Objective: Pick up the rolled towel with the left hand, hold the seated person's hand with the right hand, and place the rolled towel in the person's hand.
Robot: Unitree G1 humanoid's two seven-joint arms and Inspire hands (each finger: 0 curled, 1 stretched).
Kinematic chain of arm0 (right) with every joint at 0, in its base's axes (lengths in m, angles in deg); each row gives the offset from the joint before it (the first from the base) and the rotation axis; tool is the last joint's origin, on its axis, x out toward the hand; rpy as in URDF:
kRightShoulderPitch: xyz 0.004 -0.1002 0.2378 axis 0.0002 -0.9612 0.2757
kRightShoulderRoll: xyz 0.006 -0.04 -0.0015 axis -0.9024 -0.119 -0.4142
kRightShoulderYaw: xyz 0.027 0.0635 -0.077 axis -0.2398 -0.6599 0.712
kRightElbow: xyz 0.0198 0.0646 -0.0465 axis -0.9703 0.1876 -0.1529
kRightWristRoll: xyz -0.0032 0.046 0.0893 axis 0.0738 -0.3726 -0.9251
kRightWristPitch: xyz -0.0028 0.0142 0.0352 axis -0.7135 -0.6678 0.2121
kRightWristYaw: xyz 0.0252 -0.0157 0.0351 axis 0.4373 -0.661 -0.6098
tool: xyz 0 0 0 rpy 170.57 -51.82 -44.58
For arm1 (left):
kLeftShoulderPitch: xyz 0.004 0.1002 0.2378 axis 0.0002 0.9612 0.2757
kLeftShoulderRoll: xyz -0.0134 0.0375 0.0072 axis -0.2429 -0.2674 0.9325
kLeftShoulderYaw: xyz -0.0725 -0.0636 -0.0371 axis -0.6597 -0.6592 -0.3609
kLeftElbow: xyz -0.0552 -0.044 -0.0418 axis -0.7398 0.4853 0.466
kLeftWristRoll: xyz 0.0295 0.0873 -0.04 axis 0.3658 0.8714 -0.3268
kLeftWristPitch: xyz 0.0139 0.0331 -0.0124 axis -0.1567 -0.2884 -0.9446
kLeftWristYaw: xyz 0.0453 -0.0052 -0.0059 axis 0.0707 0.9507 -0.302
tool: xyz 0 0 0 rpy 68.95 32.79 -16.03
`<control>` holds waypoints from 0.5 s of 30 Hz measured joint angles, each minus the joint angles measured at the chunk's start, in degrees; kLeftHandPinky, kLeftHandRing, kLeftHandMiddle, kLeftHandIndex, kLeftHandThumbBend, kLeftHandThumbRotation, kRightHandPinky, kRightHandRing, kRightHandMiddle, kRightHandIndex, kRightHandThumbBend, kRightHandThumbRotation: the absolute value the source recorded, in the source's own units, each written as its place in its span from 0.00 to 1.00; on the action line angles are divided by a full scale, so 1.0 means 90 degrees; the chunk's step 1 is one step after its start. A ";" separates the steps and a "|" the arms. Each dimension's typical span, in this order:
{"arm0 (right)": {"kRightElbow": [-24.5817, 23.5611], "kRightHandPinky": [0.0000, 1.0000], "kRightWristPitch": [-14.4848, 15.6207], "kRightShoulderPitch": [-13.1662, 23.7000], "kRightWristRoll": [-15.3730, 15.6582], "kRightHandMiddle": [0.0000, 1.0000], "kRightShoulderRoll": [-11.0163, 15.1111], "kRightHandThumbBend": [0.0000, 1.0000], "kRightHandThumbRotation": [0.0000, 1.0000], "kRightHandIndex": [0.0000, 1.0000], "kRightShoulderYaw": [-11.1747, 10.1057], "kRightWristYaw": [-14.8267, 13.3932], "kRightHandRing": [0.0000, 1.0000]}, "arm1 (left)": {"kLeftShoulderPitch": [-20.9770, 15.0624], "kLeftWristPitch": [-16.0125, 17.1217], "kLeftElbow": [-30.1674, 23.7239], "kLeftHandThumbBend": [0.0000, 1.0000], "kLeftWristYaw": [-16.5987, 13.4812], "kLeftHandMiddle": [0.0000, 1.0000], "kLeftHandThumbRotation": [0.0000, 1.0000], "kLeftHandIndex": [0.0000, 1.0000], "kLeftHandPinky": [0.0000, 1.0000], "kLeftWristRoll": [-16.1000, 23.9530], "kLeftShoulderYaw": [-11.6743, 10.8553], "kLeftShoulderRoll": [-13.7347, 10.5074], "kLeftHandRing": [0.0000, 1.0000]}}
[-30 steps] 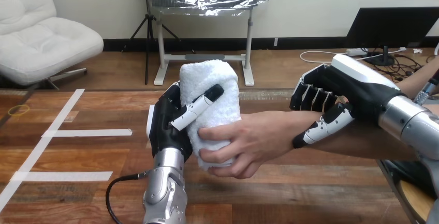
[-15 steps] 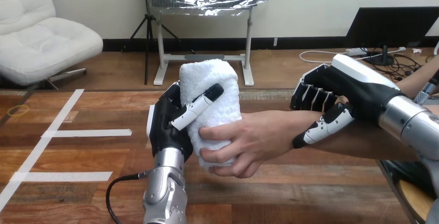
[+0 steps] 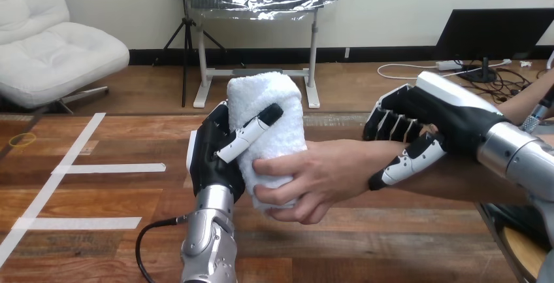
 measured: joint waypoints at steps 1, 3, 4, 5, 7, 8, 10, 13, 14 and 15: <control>-0.0027 0.54 0.0039 0.0001 -0.0018 0.65 0.0004 0.92 0.19 0.67 -0.0003 0.0071 0.62 | 0.0000 -0.0033 -0.0014 0.69 0.0026 0.42 0.00 0.44 0.28 -0.0036 0.0008 0.0000 0.35; -0.0078 0.57 0.0118 0.0003 -0.0084 0.69 0.0016 0.93 0.21 0.70 -0.0013 0.0213 0.66 | 0.0000 -0.0112 -0.0046 0.70 0.0093 0.43 0.00 0.45 0.29 -0.0124 0.0018 0.0000 0.37; -0.0108 0.60 0.0164 0.0006 -0.0128 0.71 0.0026 0.95 0.22 0.72 -0.0022 0.0302 0.68 | 0.0000 -0.0163 -0.0064 0.71 0.0132 0.45 0.01 0.47 0.30 -0.0170 0.0019 0.0000 0.38; -0.0142 0.63 0.0219 0.0009 -0.0177 0.74 0.0040 0.97 0.23 0.75 -0.0030 0.0393 0.72 | 0.0001 -0.0212 -0.0089 0.71 0.0165 0.49 0.04 0.51 0.32 -0.0205 0.0022 0.0001 0.40; -0.0212 0.66 0.0344 0.0015 -0.0254 0.78 0.0077 0.98 0.24 0.78 -0.0046 0.0576 0.75 | 0.0003 -0.0317 -0.0148 0.72 0.0233 0.52 0.09 0.54 0.35 -0.0266 0.0026 0.0003 0.43; -0.0234 0.68 0.0393 0.0020 -0.0291 0.79 0.0092 0.98 0.24 0.80 -0.0052 0.0642 0.77 | 0.0004 -0.0354 -0.0176 0.73 0.0253 0.54 0.12 0.55 0.36 -0.0280 0.0029 0.0003 0.45; -0.0291 0.71 0.0539 0.0035 -0.0413 0.82 0.0137 0.99 0.25 0.83 -0.0082 0.0861 0.81 | 0.0006 -0.0447 -0.0259 0.72 0.0302 0.58 0.20 0.59 0.36 -0.0300 0.0051 0.0005 0.49; -0.0375 0.77 0.0744 0.0058 -0.0550 0.87 0.0230 1.00 0.24 0.88 -0.0112 0.1140 0.86 | 0.0013 -0.0531 -0.0393 0.67 0.0366 0.64 0.31 0.64 0.40 -0.0296 0.0096 0.0005 0.55; -0.0396 0.78 0.0804 0.0065 -0.0603 0.88 0.0261 1.00 0.24 0.89 -0.0120 0.1221 0.87 | 0.0019 -0.0556 -0.0450 0.66 0.0383 0.65 0.34 0.65 0.41 -0.0293 0.0108 0.0007 0.57; -0.0415 0.78 0.0856 0.0073 -0.0655 0.88 0.0294 1.00 0.24 0.89 -0.0134 0.1302 0.88 | 0.0024 -0.0575 -0.0505 0.65 0.0401 0.66 0.35 0.66 0.42 -0.0291 0.0124 0.0010 0.58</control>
